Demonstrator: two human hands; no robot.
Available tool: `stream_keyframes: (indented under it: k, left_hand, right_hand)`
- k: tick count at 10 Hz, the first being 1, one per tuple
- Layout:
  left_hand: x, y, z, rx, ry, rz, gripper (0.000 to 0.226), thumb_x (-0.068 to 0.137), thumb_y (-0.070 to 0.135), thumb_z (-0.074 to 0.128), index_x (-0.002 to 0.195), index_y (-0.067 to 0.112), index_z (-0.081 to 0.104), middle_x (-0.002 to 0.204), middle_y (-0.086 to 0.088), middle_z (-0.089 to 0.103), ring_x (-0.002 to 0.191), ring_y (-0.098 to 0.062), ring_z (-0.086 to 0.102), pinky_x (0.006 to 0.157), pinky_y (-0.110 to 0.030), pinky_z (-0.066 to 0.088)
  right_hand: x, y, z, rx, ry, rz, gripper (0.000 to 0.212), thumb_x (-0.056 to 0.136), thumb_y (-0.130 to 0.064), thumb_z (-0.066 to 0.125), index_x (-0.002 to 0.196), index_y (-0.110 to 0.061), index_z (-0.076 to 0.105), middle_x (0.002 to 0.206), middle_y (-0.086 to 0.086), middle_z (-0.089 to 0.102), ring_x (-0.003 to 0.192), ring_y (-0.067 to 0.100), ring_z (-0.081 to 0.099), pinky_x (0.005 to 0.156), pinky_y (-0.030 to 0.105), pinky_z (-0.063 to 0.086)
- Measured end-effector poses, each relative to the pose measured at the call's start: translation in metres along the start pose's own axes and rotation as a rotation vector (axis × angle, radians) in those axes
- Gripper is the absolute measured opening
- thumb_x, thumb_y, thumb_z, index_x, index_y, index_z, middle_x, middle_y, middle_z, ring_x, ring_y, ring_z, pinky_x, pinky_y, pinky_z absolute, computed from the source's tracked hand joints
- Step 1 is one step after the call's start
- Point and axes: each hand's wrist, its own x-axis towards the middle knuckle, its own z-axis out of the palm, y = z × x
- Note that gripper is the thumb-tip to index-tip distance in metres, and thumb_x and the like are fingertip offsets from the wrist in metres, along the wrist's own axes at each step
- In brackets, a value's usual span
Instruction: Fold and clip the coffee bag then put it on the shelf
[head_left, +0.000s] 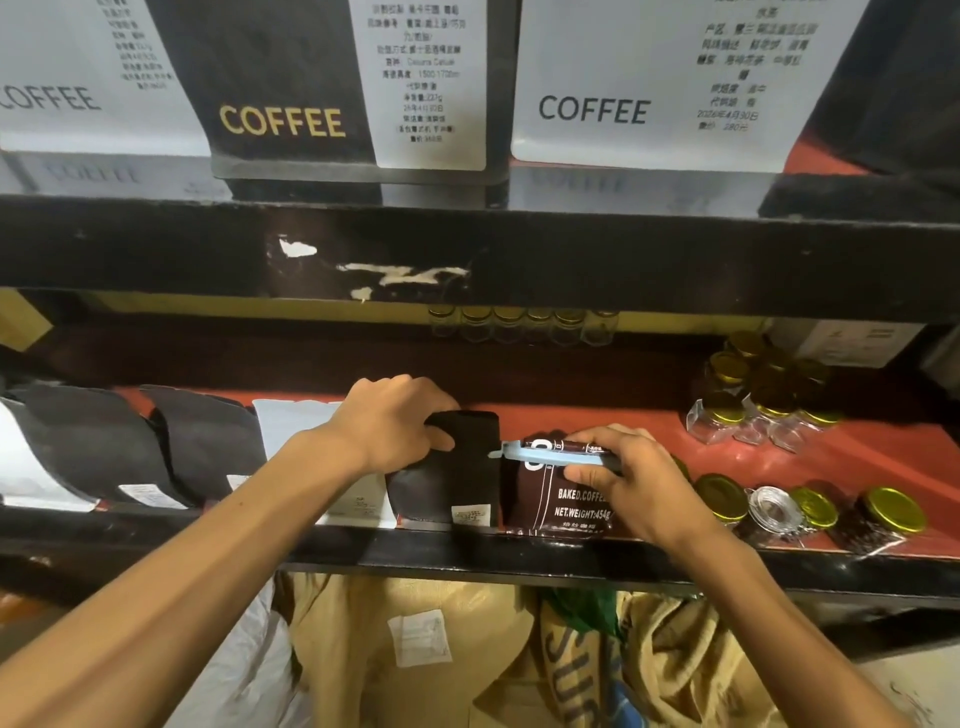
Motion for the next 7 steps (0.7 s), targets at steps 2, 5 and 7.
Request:
stream_keyframes:
  k: [2, 5, 7]
  left_hand:
    - [0.001, 0.002, 0.000, 0.006, -0.012, 0.018, 0.038, 0.095, 0.032, 0.058, 0.133, 0.036, 0.057, 0.129, 0.005, 0.064, 0.118, -0.025, 0.060, 0.082, -0.035, 0.043]
    - [-0.001, 0.004, 0.008, 0.101, -0.036, 0.006, 0.047, 0.093, 0.041, 0.056, 0.138, 0.040, 0.042, 0.136, 0.007, 0.060, 0.122, -0.024, 0.057, 0.094, -0.037, 0.044]
    - [-0.034, 0.008, 0.011, 0.194, 0.235, 0.117, 0.100, 0.087, 0.057, 0.056, 0.155, 0.024, -0.009, 0.166, -0.001, -0.003, 0.152, -0.023, -0.002, 0.123, -0.046, 0.005]
  right_hand:
    - [0.003, 0.002, 0.001, -0.040, -0.016, -0.029, 0.036, 0.090, -0.021, 0.067, 0.126, -0.021, 0.063, 0.098, -0.020, 0.049, 0.117, 0.016, 0.042, 0.104, 0.032, 0.040]
    - [-0.004, -0.002, 0.004, -0.302, 0.061, -0.067, 0.048, 0.091, -0.035, 0.064, 0.137, -0.032, 0.052, 0.129, -0.005, 0.055, 0.126, 0.020, 0.032, 0.108, 0.039, 0.032]
    - [-0.011, -0.015, 0.005, -0.461, 0.116, -0.136, 0.084, 0.087, -0.045, 0.066, 0.155, -0.033, 0.019, 0.161, 0.000, 0.028, 0.149, 0.024, 0.017, 0.123, 0.045, 0.014]
